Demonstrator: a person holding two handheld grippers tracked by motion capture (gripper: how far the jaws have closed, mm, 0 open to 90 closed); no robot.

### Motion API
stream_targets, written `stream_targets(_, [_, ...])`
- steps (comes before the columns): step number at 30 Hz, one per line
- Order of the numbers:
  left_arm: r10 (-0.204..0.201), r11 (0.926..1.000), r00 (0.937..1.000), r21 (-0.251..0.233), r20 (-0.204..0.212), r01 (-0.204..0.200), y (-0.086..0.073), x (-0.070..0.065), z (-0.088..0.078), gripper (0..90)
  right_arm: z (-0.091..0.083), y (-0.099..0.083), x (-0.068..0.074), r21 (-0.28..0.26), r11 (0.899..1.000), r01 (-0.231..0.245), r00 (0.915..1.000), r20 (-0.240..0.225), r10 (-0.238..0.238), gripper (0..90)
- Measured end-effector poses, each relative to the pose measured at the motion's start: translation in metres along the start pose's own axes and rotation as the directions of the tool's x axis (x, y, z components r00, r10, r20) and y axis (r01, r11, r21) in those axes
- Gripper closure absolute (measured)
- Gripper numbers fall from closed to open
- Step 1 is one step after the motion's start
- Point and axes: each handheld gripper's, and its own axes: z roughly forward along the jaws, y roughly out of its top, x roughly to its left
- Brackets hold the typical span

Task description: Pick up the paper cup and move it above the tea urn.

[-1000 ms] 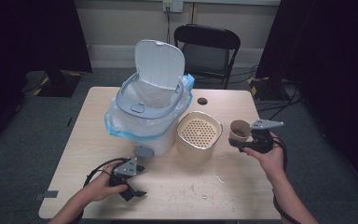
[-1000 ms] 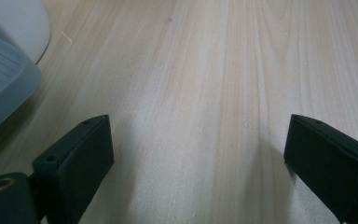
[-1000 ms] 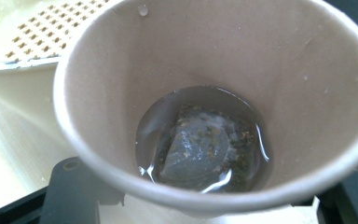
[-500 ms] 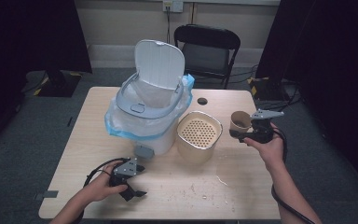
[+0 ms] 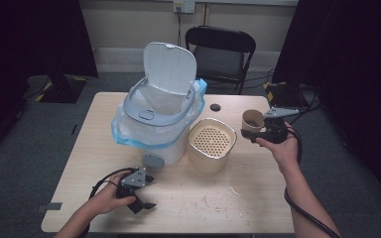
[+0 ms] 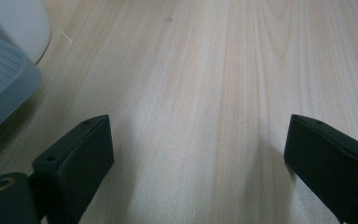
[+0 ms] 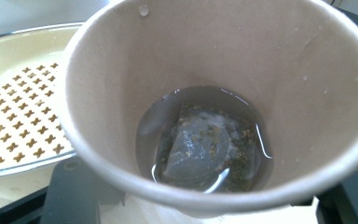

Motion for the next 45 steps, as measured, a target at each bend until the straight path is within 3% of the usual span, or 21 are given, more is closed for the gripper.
stream_targets(20, [0.001,1.0000,1.0000,0.000,0.000,-0.001,0.000,0.000,0.000,7.5,0.008,0.025,-0.001,0.005,1.000,0.027,0.9994,0.023,-0.027,32.6])
stream_targets(29, [0.010,0.9999,0.9999,0.000,-0.009,-0.010,0.000,0.001,0.000,7.5,0.010,0.036,0.000,0.020,0.995,0.098,0.9935,0.056,-0.099,32.7])
stream_targets(33, [0.010,0.9999,0.9999,0.001,-0.009,-0.010,0.000,0.001,0.000,7.5,0.012,0.041,0.001,0.021,0.989,0.148,0.9876,0.049,-0.149,32.7])
stream_targets(45, [0.010,0.9999,0.9999,0.000,-0.009,-0.010,0.000,0.001,0.000,7.5,0.018,0.041,-0.002,-0.007,0.979,0.202,0.9793,0.002,-0.202,32.8])
